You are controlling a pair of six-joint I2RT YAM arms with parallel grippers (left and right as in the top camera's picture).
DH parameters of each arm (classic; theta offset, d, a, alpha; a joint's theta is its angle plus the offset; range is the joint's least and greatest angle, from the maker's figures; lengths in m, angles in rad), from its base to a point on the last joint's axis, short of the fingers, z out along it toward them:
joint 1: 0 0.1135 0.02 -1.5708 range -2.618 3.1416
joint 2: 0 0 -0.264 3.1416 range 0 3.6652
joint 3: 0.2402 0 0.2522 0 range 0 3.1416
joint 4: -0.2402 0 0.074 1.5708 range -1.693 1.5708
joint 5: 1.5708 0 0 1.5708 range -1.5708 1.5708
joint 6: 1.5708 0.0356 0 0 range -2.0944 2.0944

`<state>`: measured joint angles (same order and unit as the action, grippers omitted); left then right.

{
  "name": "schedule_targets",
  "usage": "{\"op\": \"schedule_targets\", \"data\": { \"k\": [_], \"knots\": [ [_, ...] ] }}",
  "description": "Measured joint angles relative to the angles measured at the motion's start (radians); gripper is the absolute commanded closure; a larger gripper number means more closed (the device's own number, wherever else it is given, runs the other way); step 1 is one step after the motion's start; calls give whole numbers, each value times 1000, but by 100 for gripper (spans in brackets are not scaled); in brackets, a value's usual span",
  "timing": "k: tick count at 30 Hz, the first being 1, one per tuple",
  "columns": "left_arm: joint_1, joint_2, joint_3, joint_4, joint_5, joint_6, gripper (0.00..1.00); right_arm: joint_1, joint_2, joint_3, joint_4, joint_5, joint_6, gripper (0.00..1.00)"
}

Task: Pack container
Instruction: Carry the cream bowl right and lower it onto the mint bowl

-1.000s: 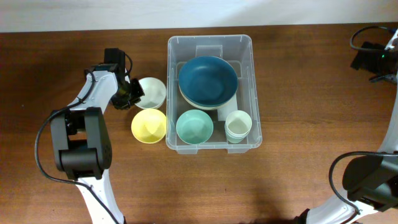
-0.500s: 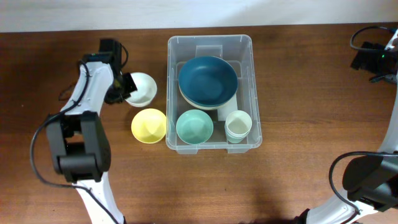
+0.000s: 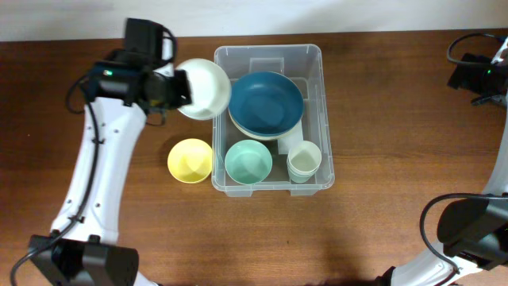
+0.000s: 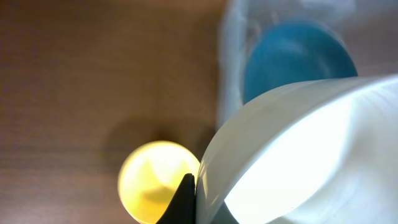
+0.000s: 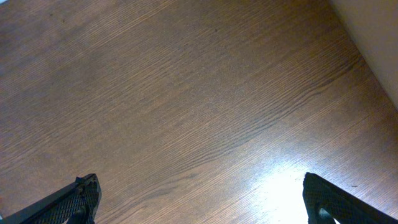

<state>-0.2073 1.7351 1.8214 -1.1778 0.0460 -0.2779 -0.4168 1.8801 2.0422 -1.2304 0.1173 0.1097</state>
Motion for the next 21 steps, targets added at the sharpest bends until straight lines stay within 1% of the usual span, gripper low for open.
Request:
{"op": "schedule_targets", "data": {
  "k": [7,10,14,19,20,21],
  "knots": [
    [-158,15,-45,-27,8,22,99,0,0,0,0,0,0,1],
    [-201,15,-79,-27,7,28,99,0,0,0,0,0,0,1],
    [-227,15,-119,-27,3,29,99,0,0,0,0,0,0,1],
    [-229,15,-183,3,-2,29,99,0,0,0,0,0,0,1],
    [-228,15,-209,12,-2,29,99,0,0,0,0,0,-1,1],
    [-229,16,-221,18,-2,29,96,0,0,0,0,0,0,1]
  ]
}}
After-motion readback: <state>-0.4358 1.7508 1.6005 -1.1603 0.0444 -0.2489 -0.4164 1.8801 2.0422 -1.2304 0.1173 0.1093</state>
